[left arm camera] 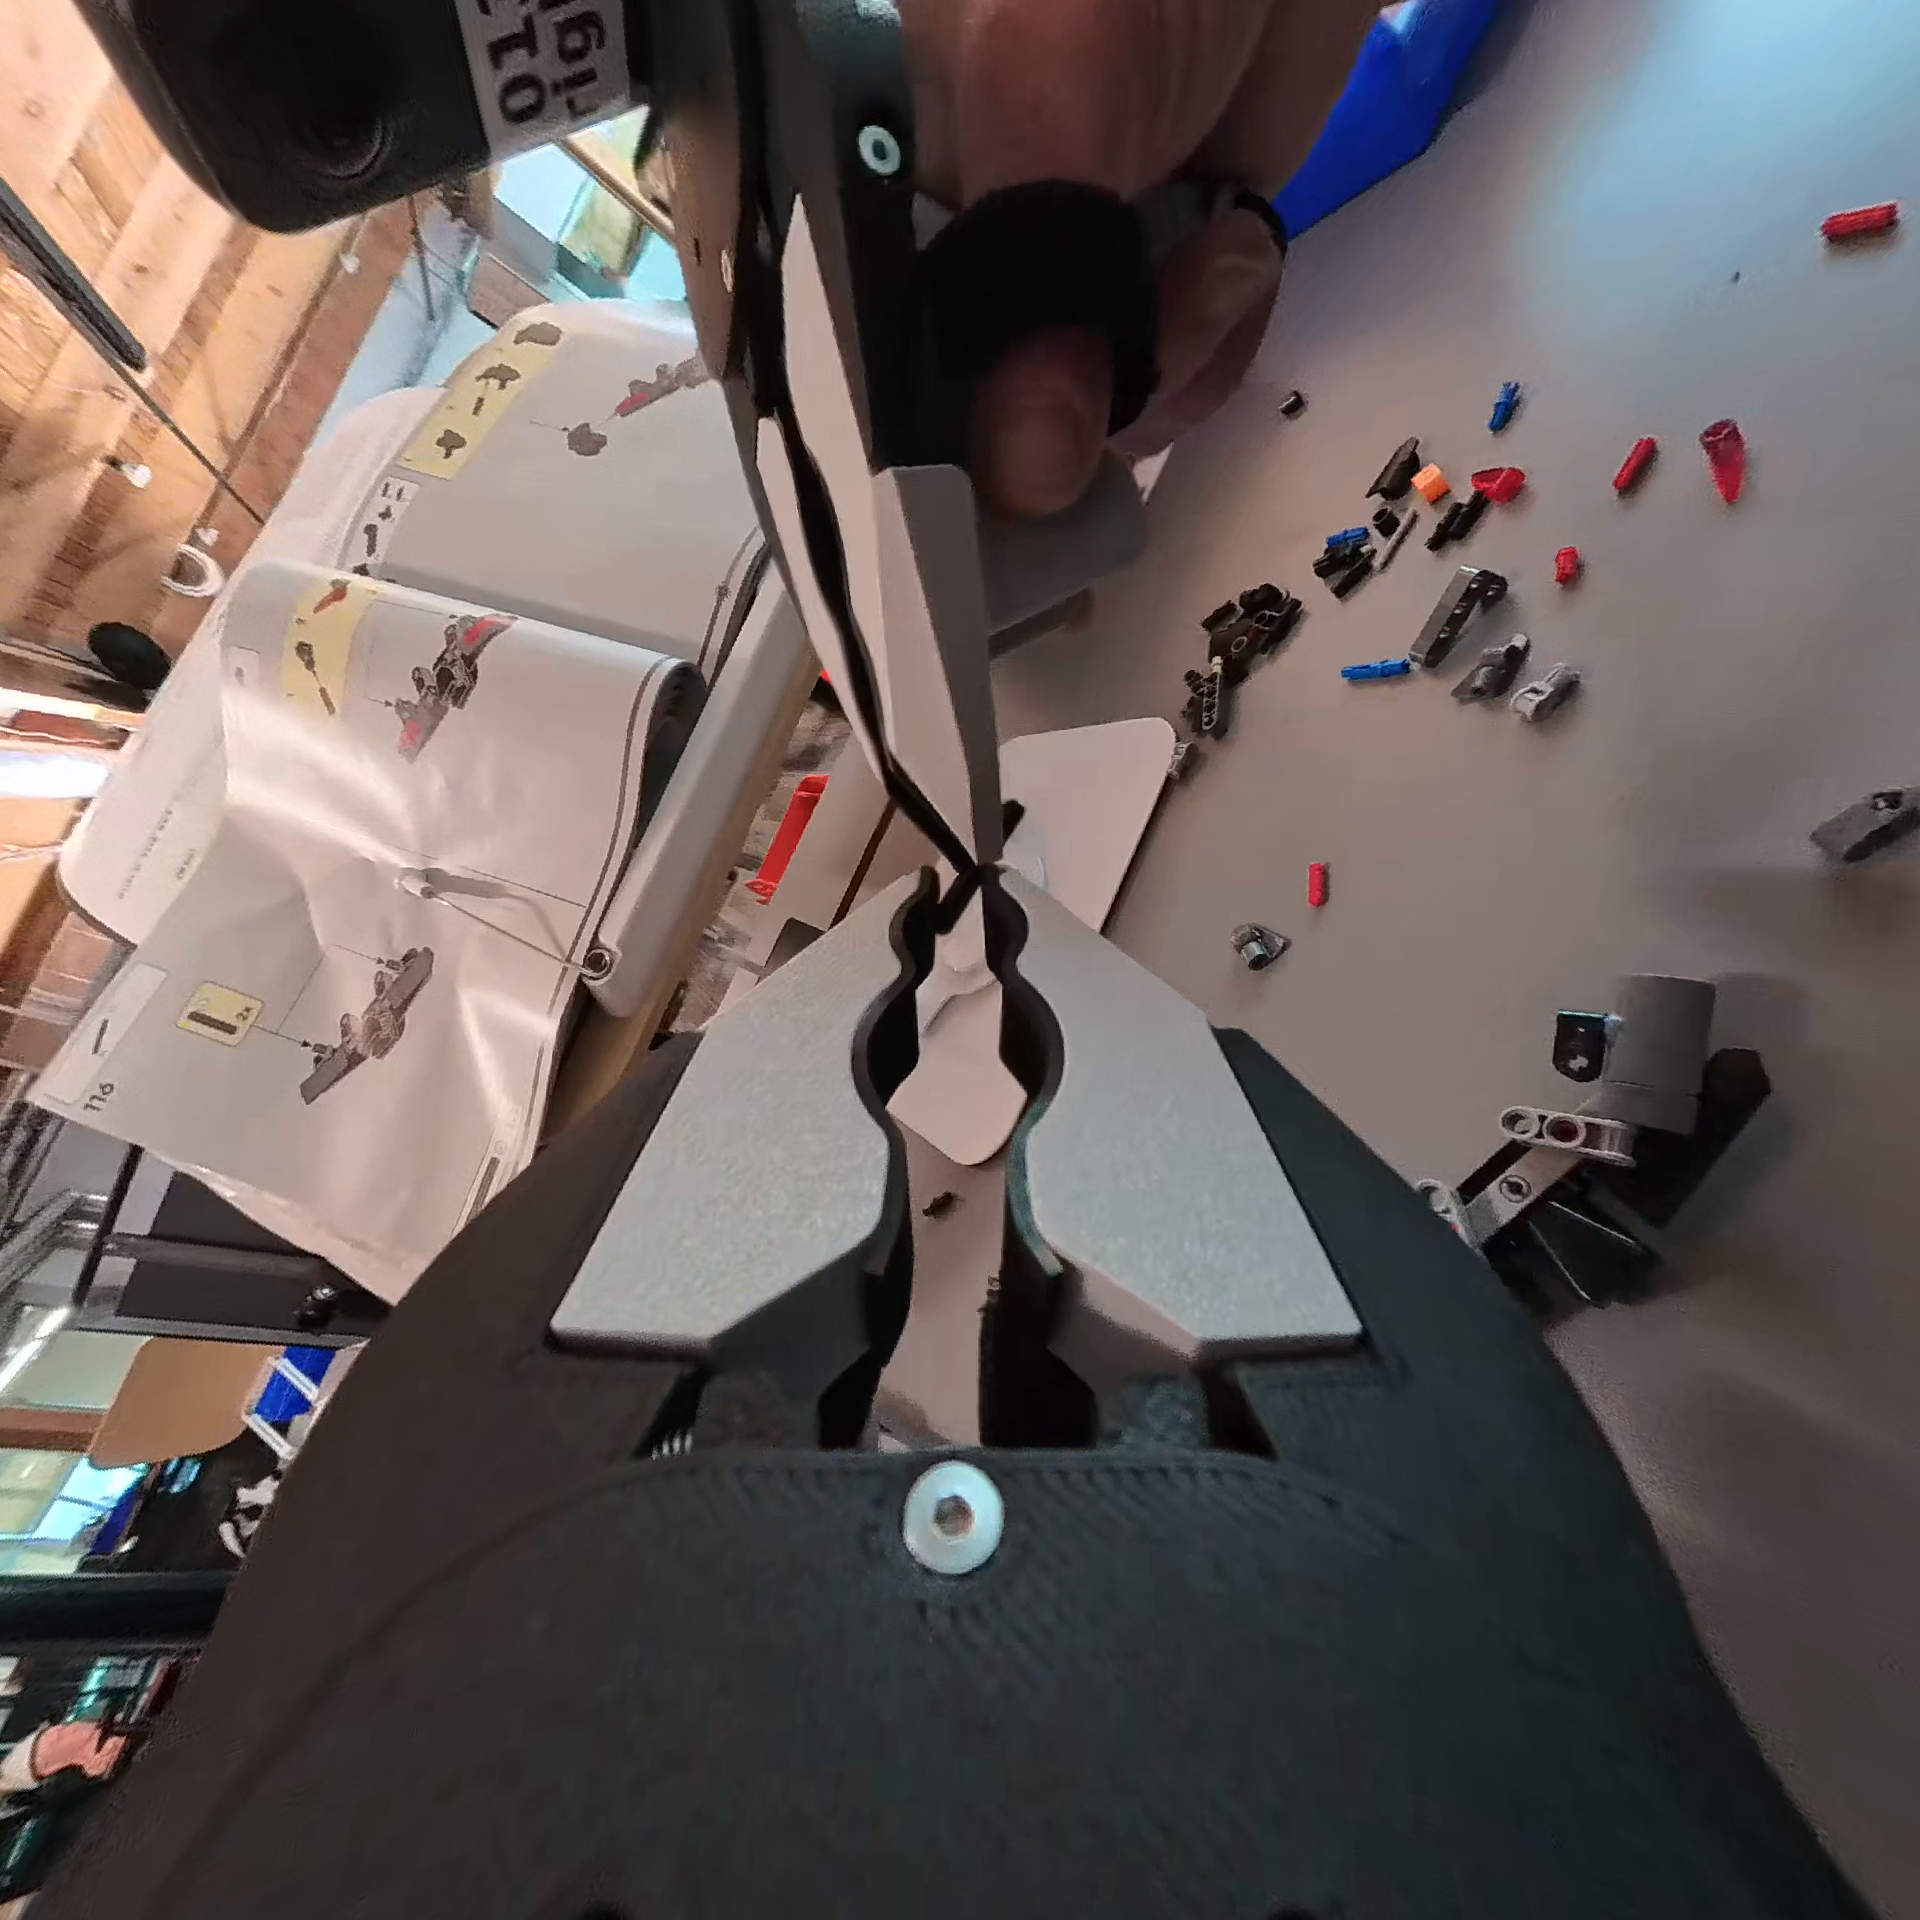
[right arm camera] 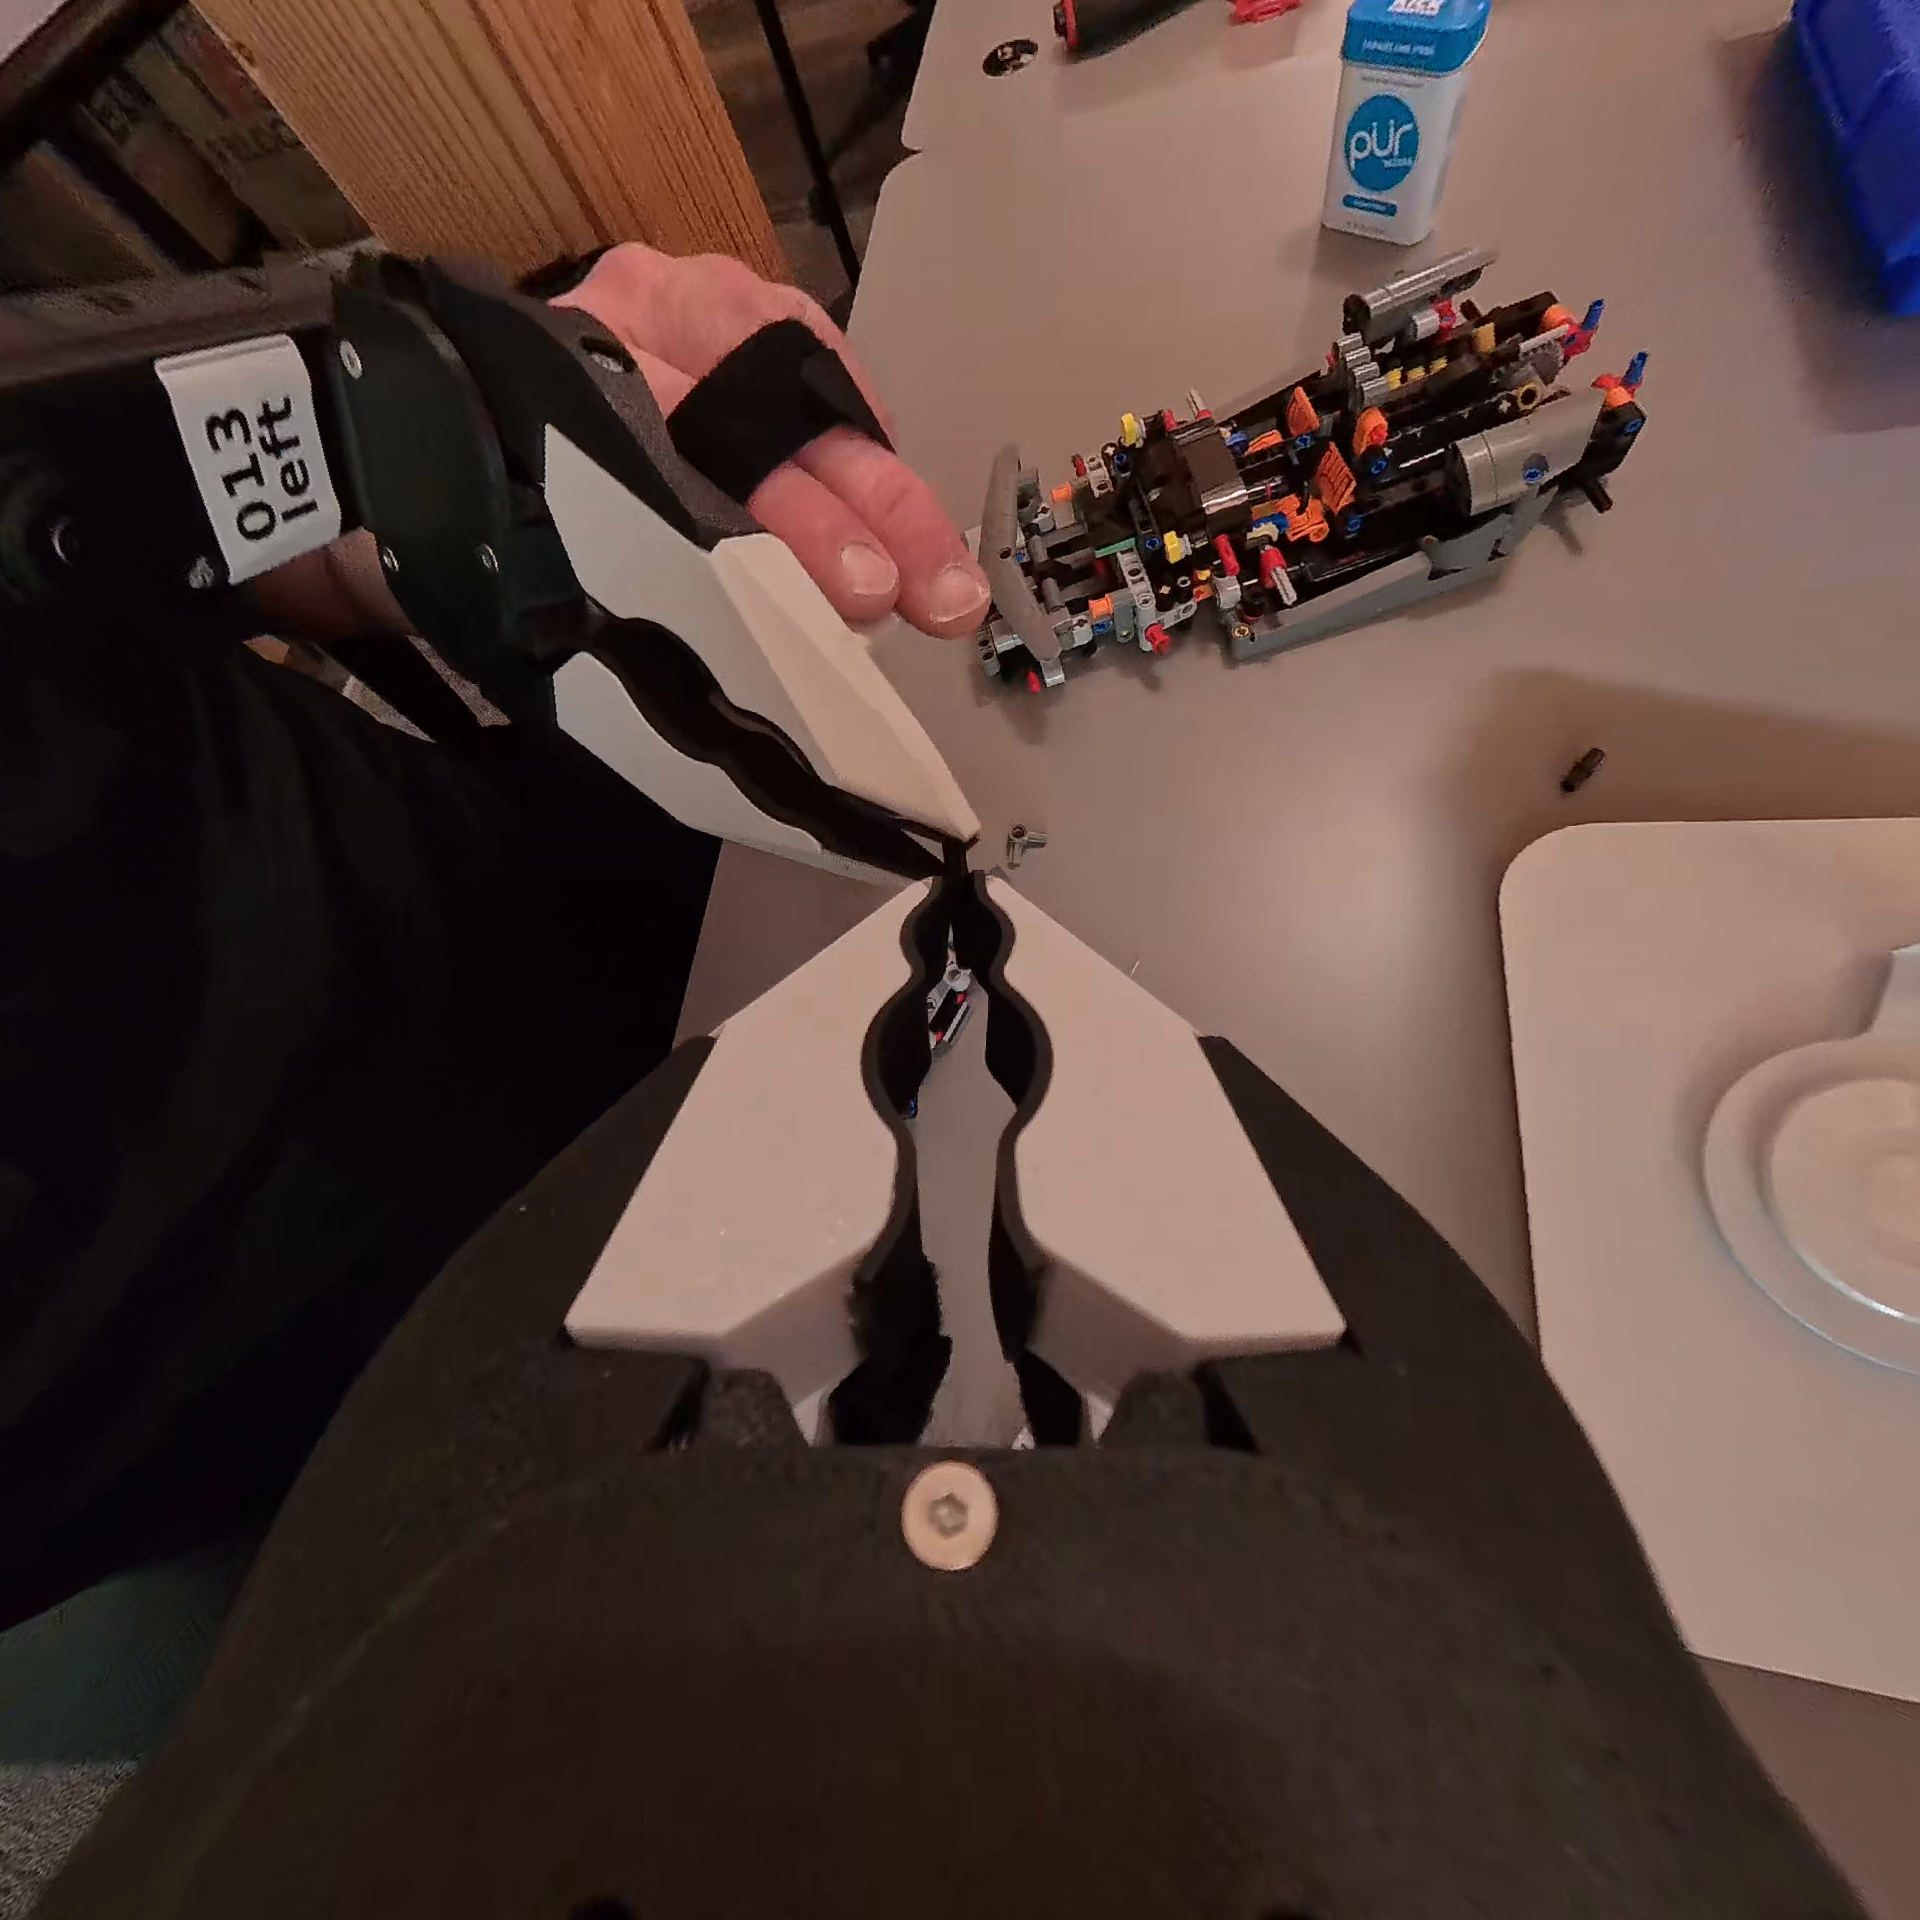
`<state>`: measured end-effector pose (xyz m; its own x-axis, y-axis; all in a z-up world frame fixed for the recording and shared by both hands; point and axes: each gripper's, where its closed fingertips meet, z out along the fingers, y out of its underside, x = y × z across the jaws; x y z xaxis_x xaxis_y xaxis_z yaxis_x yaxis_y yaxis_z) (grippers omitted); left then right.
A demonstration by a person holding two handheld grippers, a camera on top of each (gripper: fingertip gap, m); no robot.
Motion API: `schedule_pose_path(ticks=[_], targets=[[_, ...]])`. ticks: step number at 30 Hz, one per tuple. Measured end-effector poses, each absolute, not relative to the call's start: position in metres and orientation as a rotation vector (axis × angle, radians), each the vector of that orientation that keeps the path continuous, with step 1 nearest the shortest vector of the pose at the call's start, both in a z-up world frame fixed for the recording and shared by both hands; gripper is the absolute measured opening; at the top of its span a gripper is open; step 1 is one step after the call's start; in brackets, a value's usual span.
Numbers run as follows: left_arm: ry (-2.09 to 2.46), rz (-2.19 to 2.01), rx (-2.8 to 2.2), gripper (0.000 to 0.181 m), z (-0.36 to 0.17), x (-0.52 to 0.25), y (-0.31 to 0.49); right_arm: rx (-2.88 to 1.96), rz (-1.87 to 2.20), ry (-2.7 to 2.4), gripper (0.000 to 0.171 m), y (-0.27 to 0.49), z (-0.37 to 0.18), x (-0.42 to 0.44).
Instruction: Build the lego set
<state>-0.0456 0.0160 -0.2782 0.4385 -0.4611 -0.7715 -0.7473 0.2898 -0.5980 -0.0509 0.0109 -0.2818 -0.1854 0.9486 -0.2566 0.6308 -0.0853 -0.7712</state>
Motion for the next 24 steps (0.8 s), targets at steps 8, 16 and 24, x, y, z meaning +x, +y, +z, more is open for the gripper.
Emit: schedule_pose_path(ticks=[8, 16, 24], targets=[[1.142, 0.278, -1.336, 0.003, -0.279, -0.047, 0.026, -1.747, 1.281, -1.755, 0.000, 0.021, -0.280, -0.053], [1.071, 0.237, -1.332, 0.001, -0.273, -0.046, 0.033, -1.731, 1.404, -1.650, 0.000, 0.029, -0.269, -0.054], [0.935, 0.096, -1.375, 0.001, -0.264, -0.045, 0.039, -1.681, 1.421, -1.544, 0.000, 0.039, -0.256, -0.059]])
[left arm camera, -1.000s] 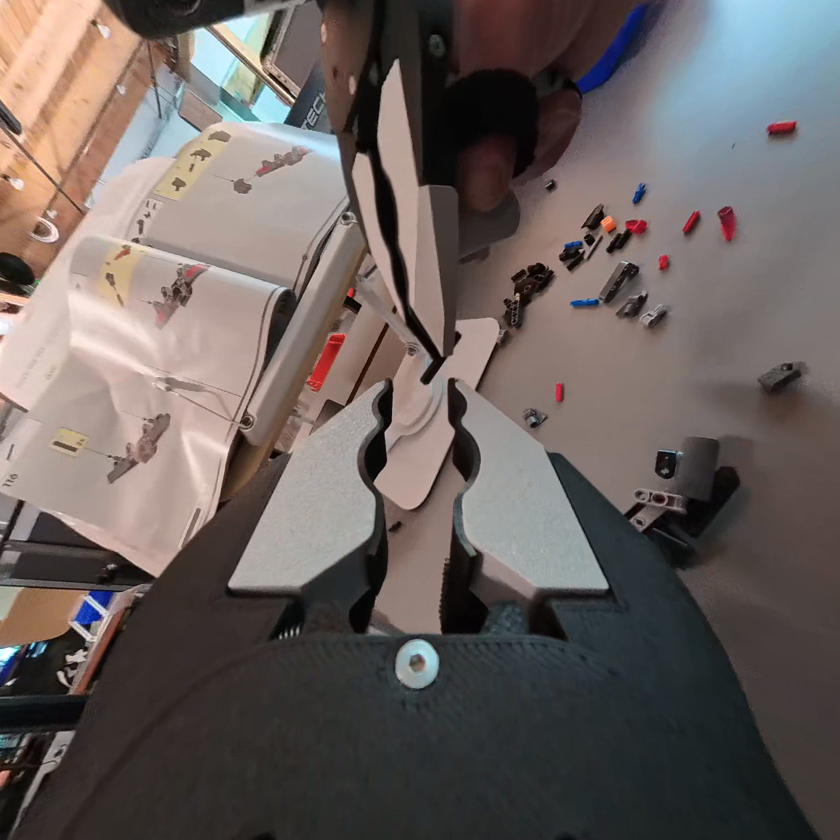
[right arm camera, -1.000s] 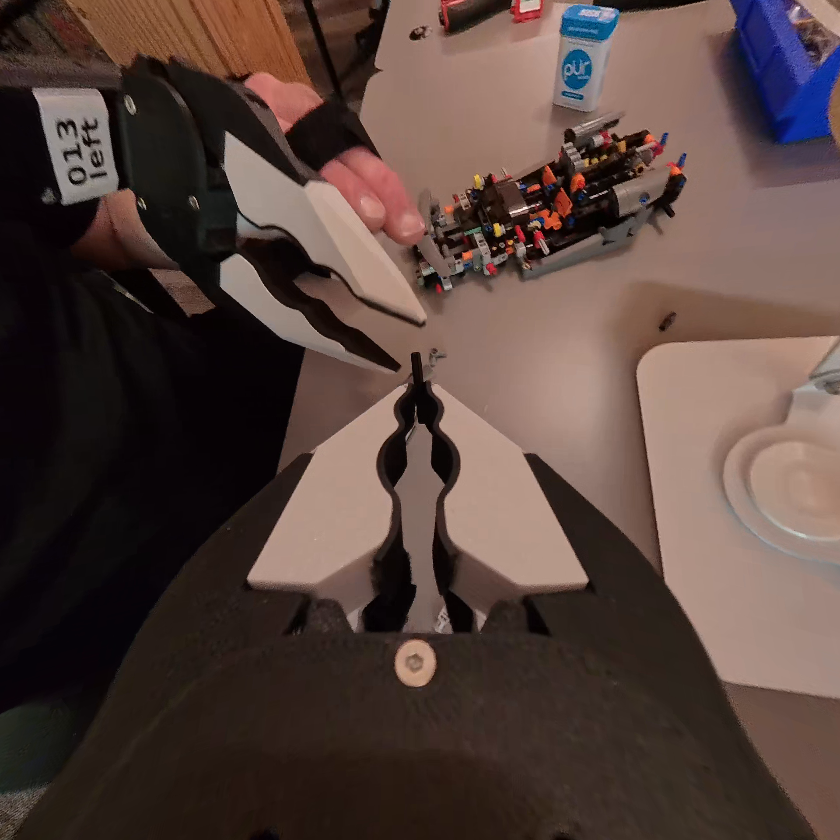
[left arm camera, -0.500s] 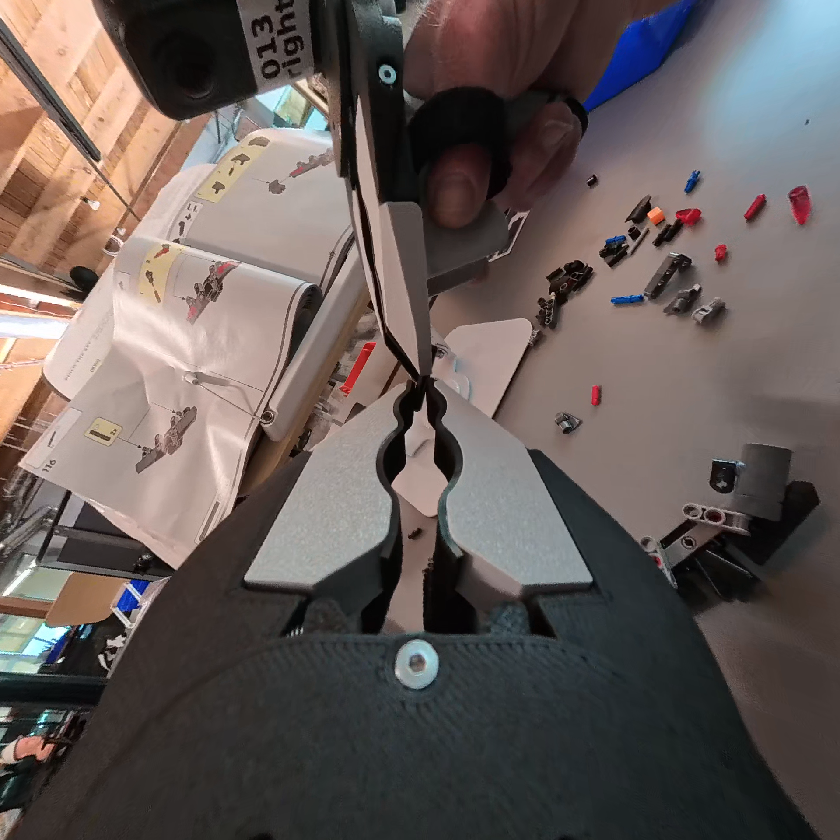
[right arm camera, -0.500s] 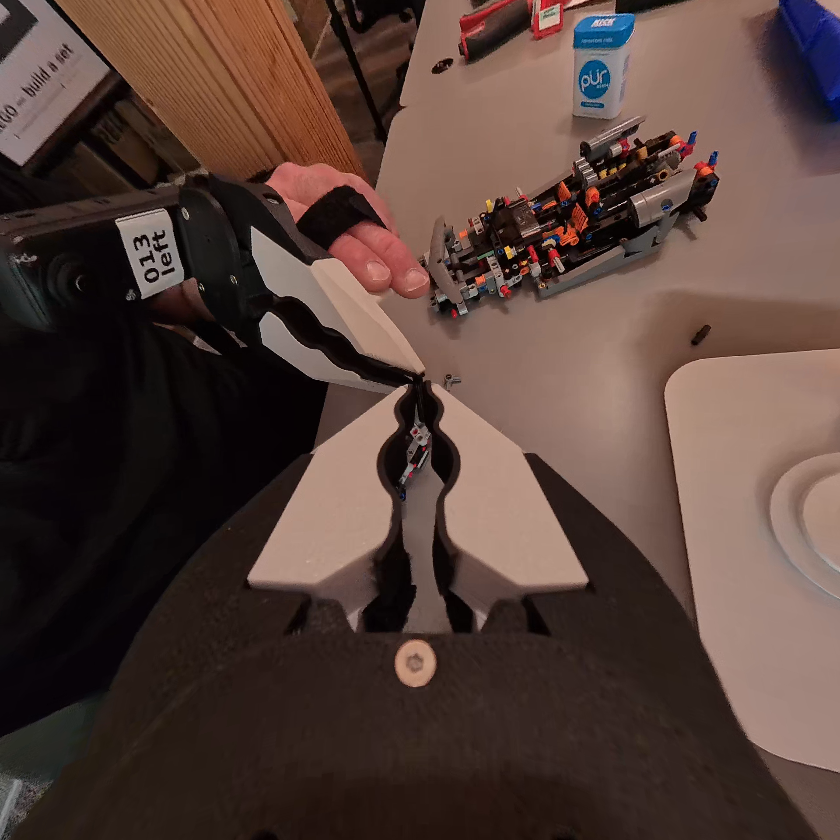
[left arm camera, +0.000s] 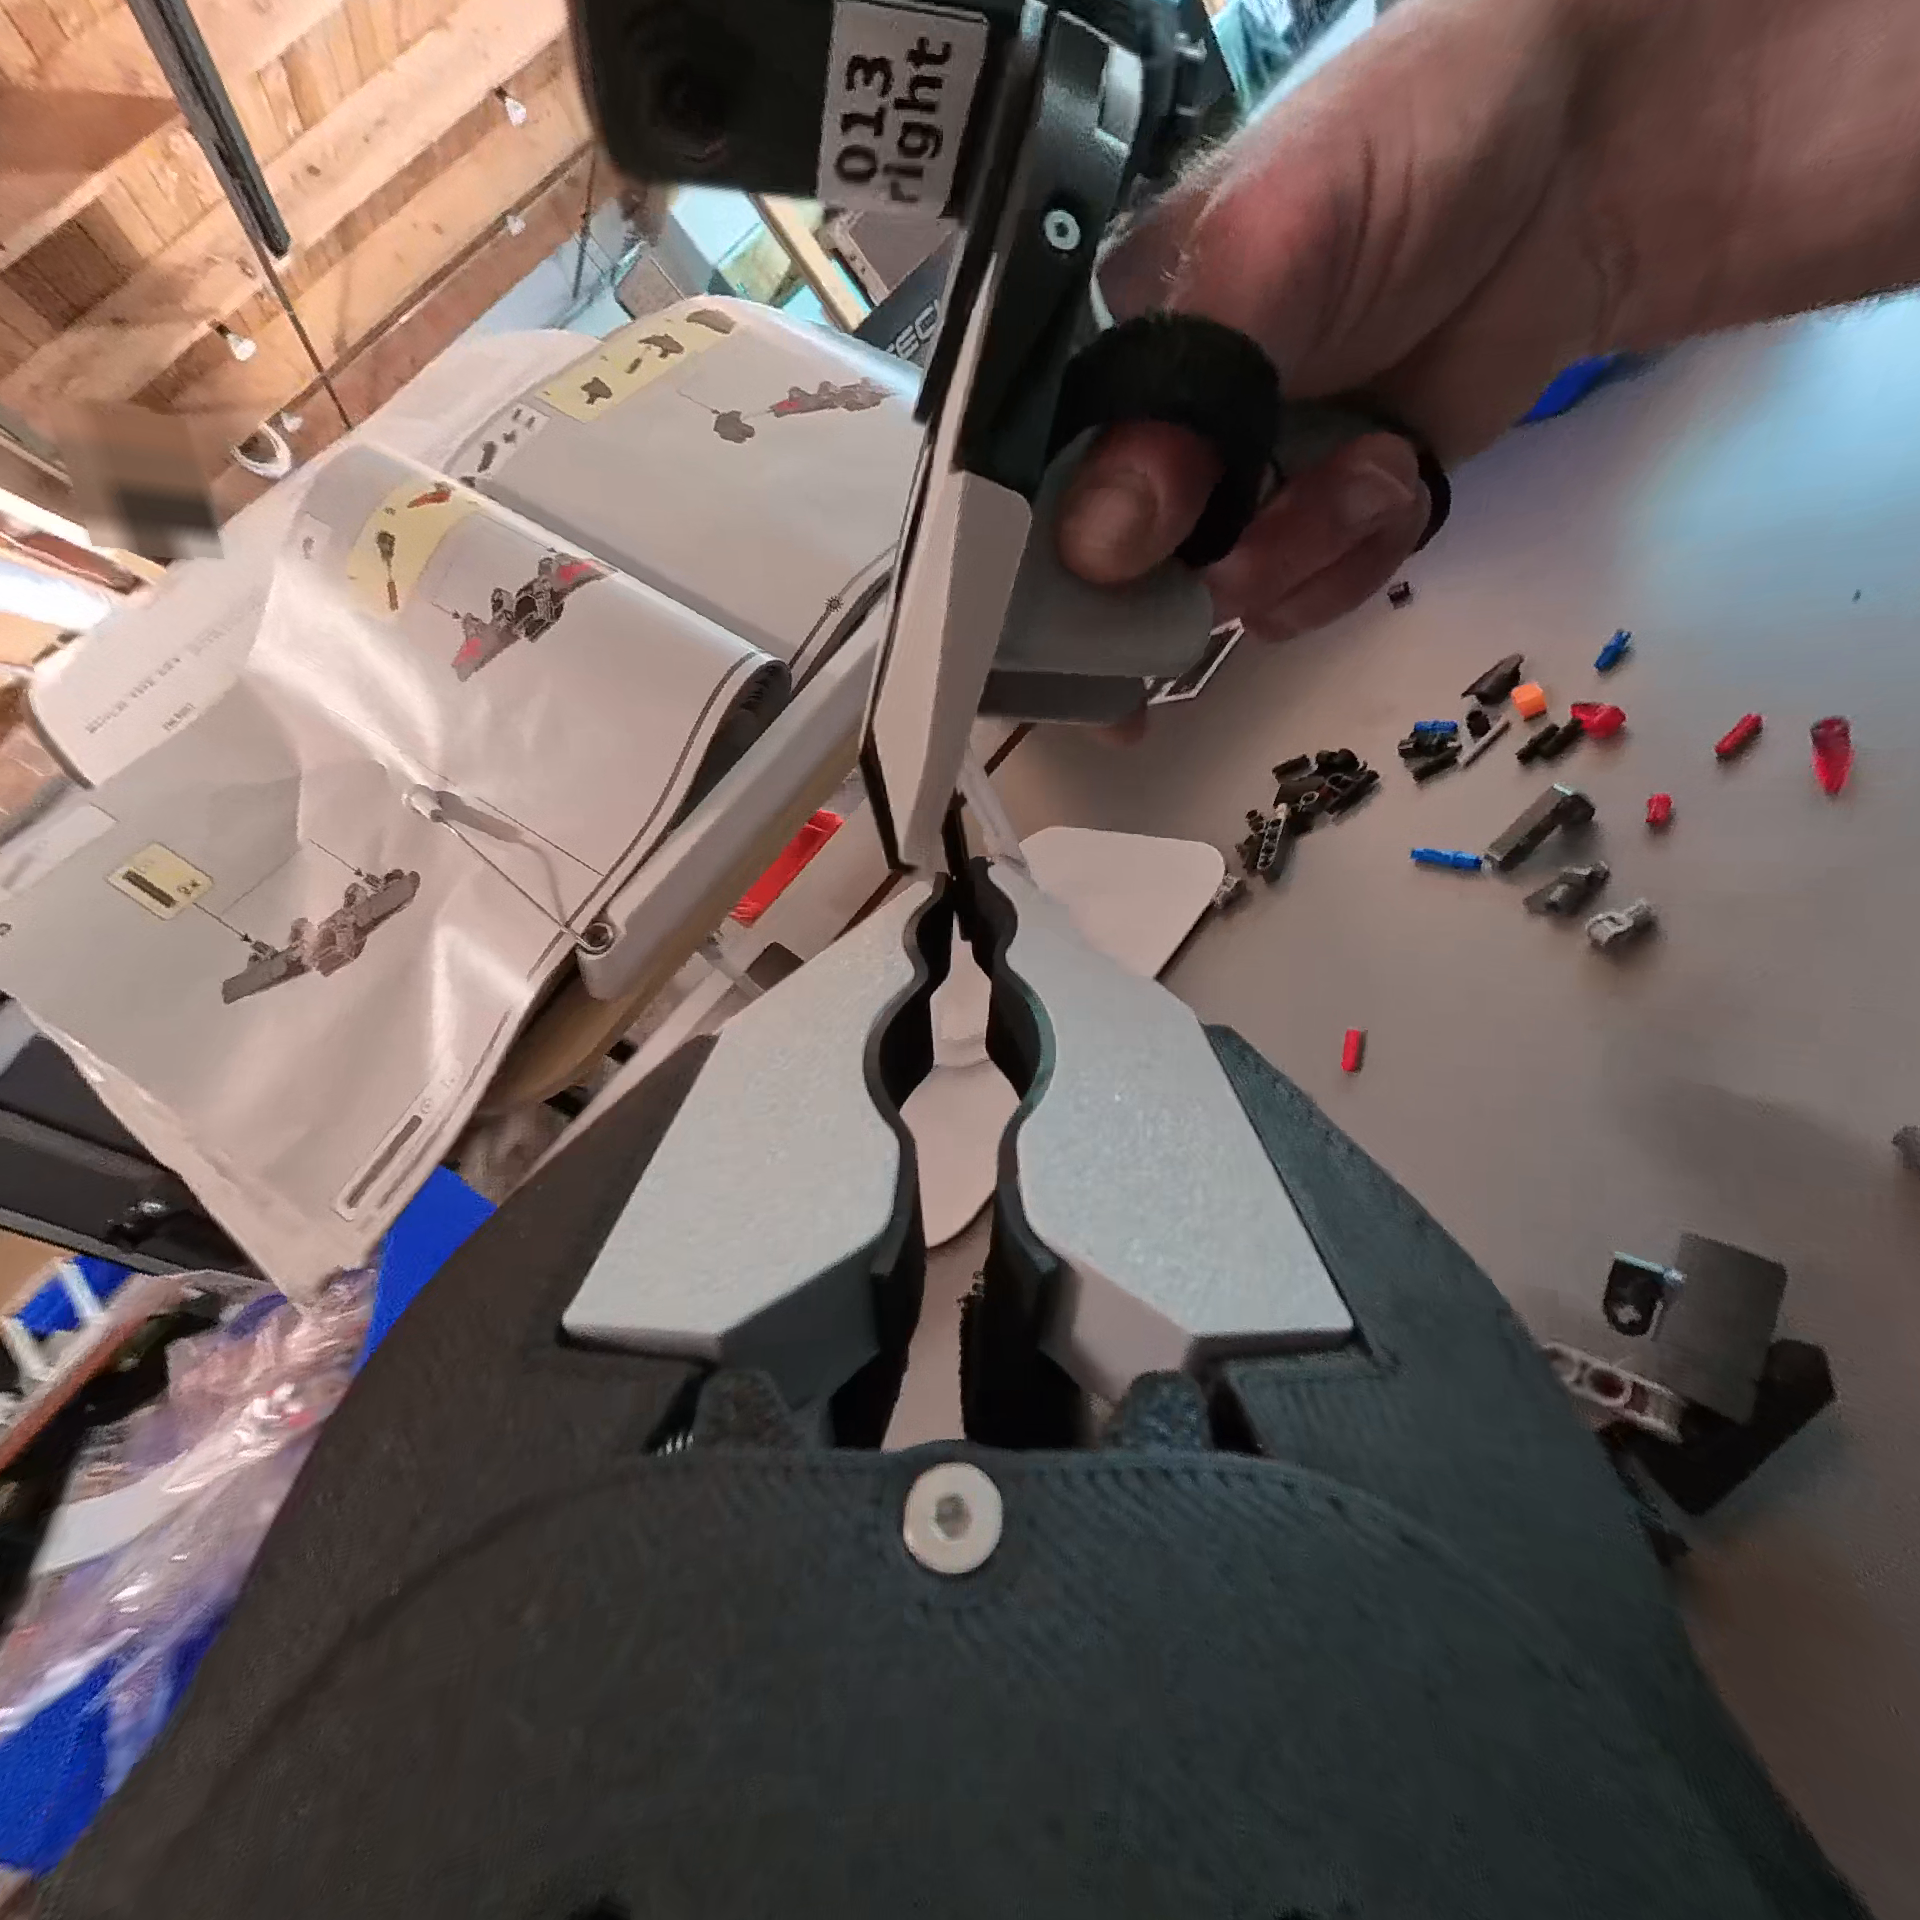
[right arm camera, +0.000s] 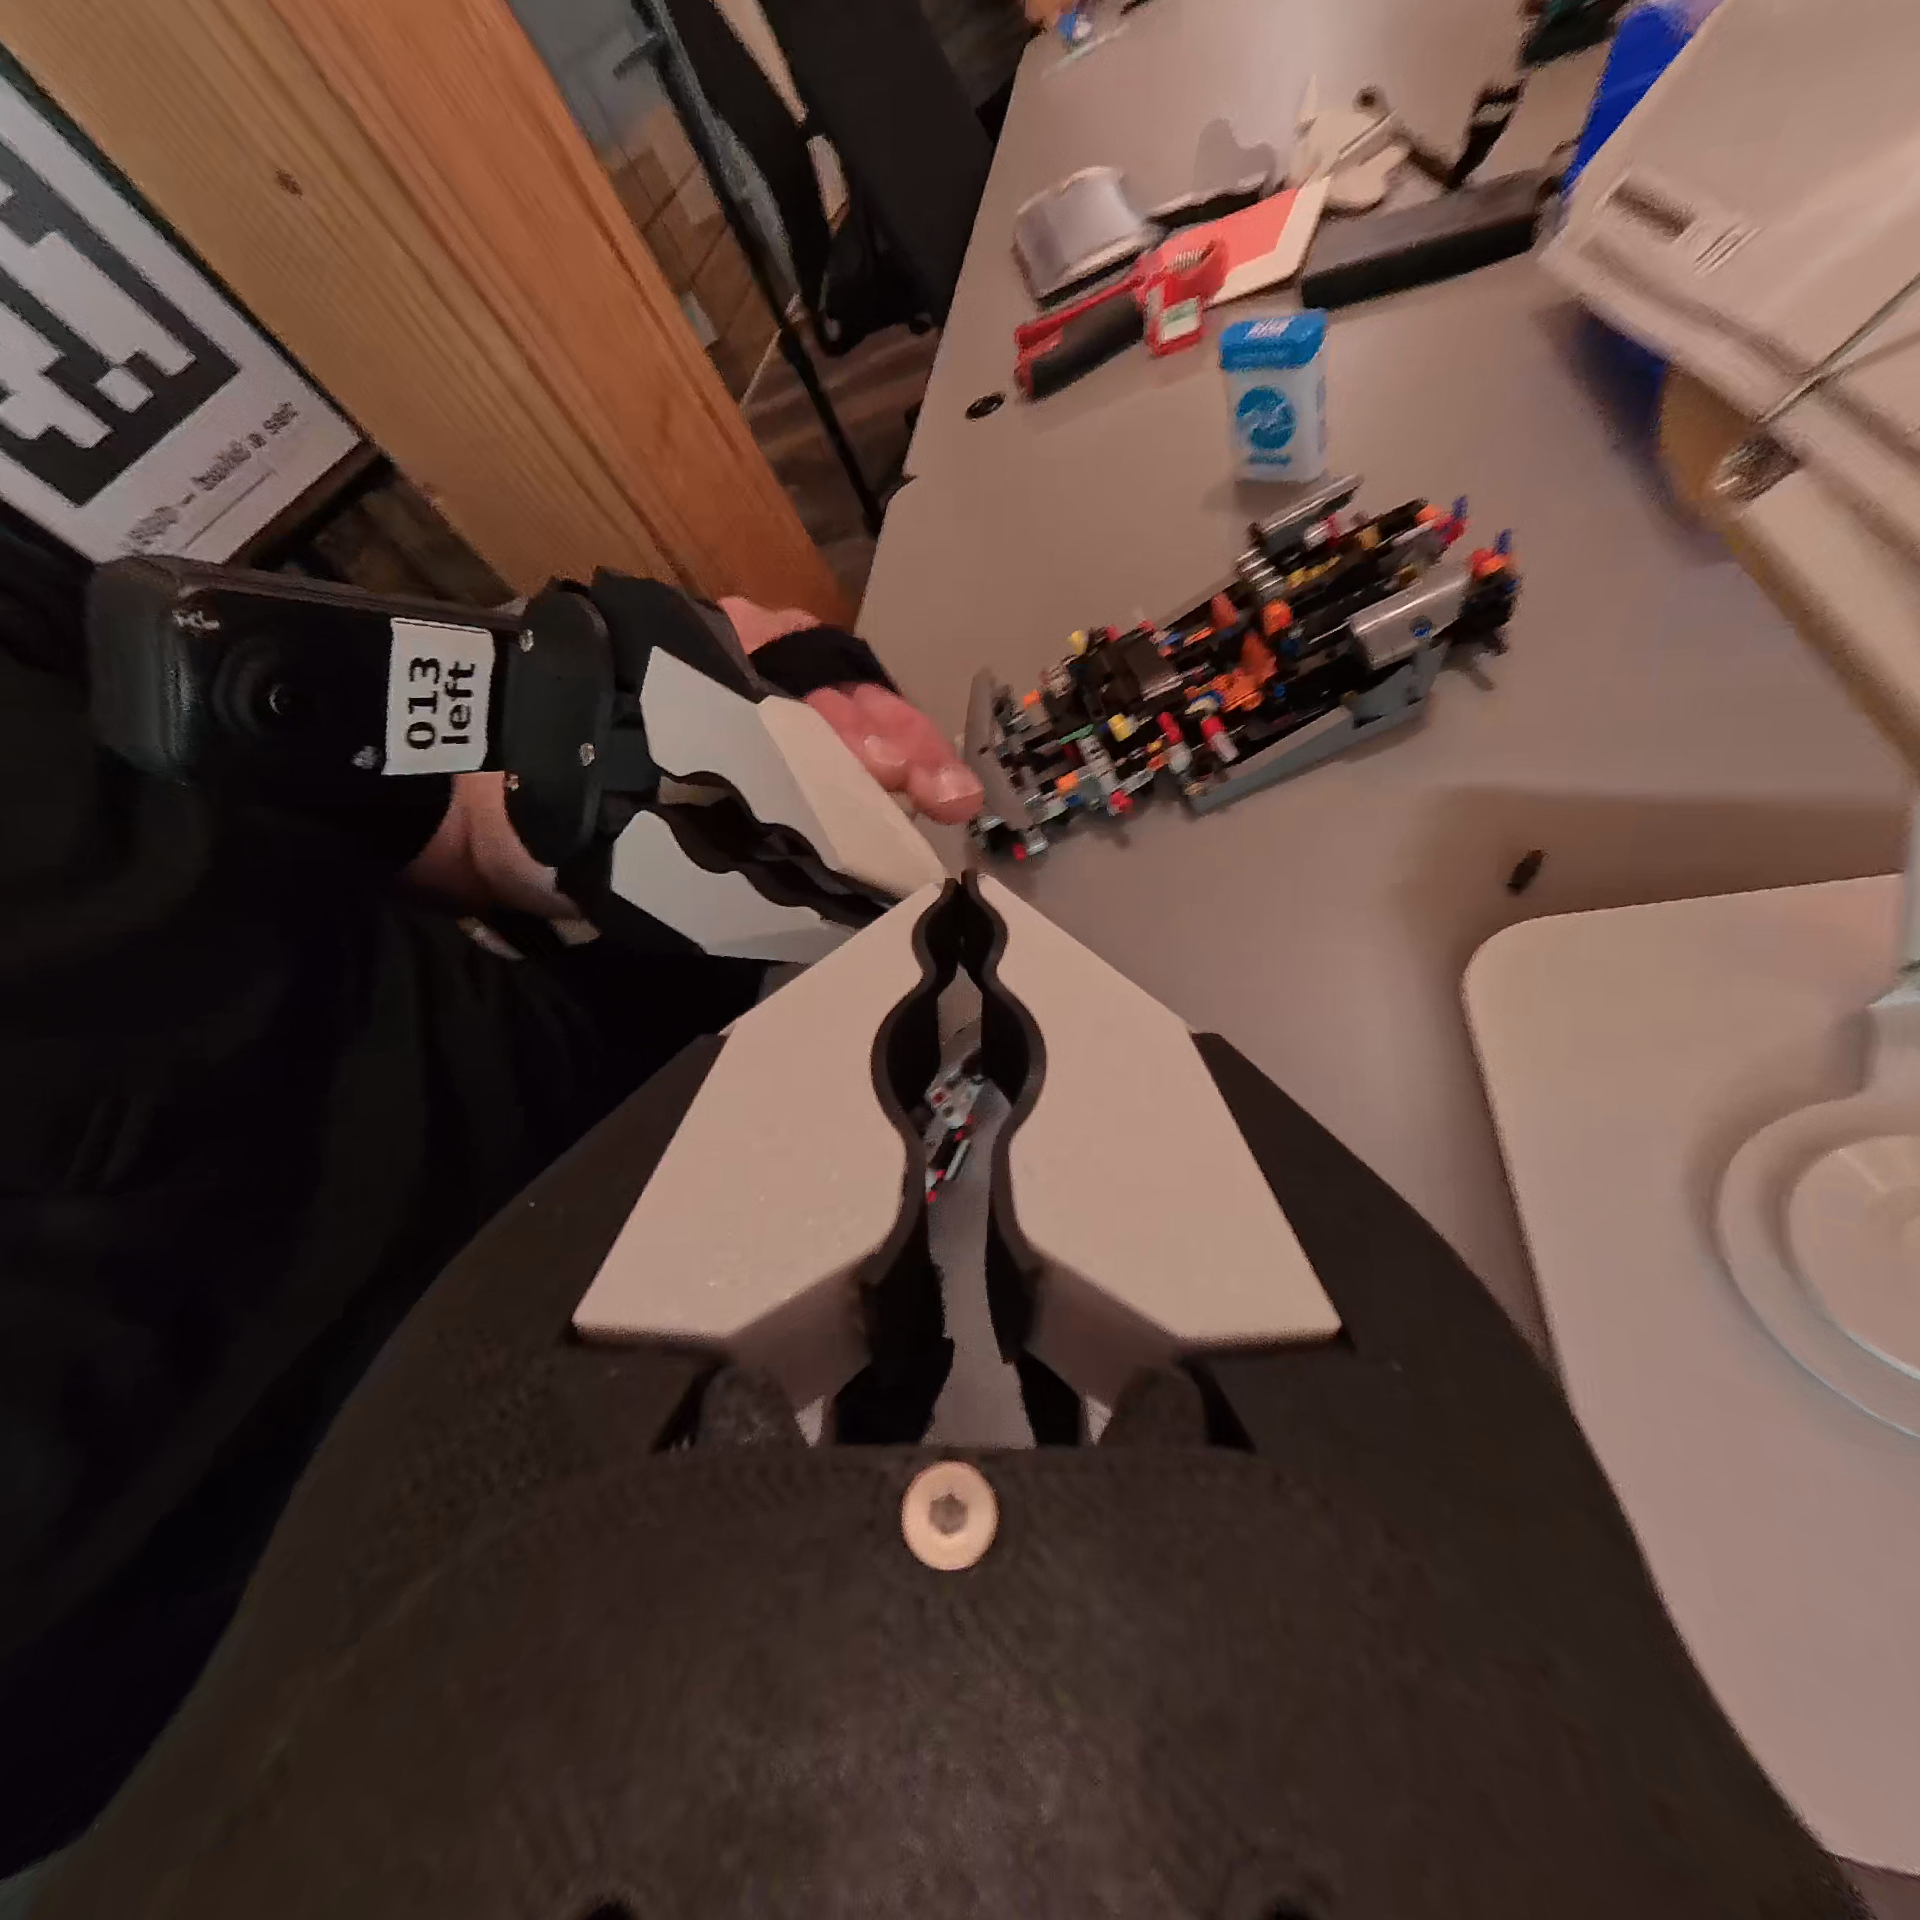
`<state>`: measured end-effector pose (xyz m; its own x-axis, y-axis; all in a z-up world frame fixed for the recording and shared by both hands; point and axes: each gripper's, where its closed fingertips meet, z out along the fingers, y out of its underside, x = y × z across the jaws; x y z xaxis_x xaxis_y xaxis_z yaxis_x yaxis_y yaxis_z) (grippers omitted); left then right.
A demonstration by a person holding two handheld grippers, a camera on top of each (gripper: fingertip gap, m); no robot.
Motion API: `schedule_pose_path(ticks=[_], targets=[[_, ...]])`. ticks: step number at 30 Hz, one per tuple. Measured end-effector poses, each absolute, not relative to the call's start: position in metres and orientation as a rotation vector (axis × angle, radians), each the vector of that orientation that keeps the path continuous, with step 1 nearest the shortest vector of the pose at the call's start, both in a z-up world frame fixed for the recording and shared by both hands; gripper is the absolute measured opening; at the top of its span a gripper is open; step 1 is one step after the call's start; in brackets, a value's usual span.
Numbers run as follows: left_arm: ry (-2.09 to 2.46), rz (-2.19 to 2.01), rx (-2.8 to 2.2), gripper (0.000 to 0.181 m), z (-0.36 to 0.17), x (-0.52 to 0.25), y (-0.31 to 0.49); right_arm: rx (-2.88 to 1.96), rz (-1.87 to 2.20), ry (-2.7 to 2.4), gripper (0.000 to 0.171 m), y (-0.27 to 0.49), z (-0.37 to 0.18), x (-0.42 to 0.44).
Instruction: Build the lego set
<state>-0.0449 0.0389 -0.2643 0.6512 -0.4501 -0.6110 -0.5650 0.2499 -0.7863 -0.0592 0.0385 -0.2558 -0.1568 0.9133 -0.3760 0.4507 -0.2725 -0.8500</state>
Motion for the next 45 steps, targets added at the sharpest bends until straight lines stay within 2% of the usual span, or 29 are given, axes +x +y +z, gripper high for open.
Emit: schedule_pose_path(ticks=[2, 6, 9, 12, 15, 17, 33, 37, 39, 43, 45], targets=[[0.886, 0.032, -1.390, 0.001, -0.261, -0.048, 0.041, -1.639, 1.385, -1.505, 0.002, 0.045, -0.248, -0.056], [0.795, -0.108, -1.404, 0.001, -0.251, -0.056, 0.041, -1.587, 1.308, -1.518, 0.019, 0.048, -0.246, -0.046], [0.765, -0.195, -1.393, 0.000, -0.246, -0.056, 0.039, -1.563, 1.342, -1.483, 0.021, 0.047, -0.244, -0.046], [0.777, -0.200, -1.376, 0.001, -0.245, -0.052, 0.037, -1.552, 1.398, -1.459, 0.019, 0.042, -0.243, -0.051], [0.781, -0.206, -1.364, 0.001, -0.243, -0.050, 0.033, -1.517, 1.522, -1.407, 0.005, 0.035, -0.236, -0.059], [0.766, -0.208, -1.354, 0.001, -0.239, -0.054, 0.032, -1.488, 1.575, -1.380, 0.002, 0.032, -0.230, -0.062], [0.738, -0.216, -1.337, 0.000, -0.229, -0.069, 0.022, -1.448, 1.672, -1.310, 0.002, 0.021, -0.220, -0.078], [0.726, -0.198, -1.327, 0.001, -0.227, -0.071, 0.022, -1.467, 1.671, -1.292, 0.008, 0.021, -0.223, -0.079], [0.729, -0.193, -1.328, 0.000, -0.227, -0.070, 0.022, -1.452, 1.692, -1.292, 0.002, 0.019, -0.222, -0.078], [0.726, -0.199, -1.321, 0.001, -0.224, -0.071, 0.022, -1.442, 1.714, -1.266, 0.002, 0.019, -0.219, -0.079], [0.727, -0.195, -1.320, 0.001, -0.223, -0.071, 0.023, -1.441, 1.738, -1.246, 0.007, 0.020, -0.217, -0.079]])
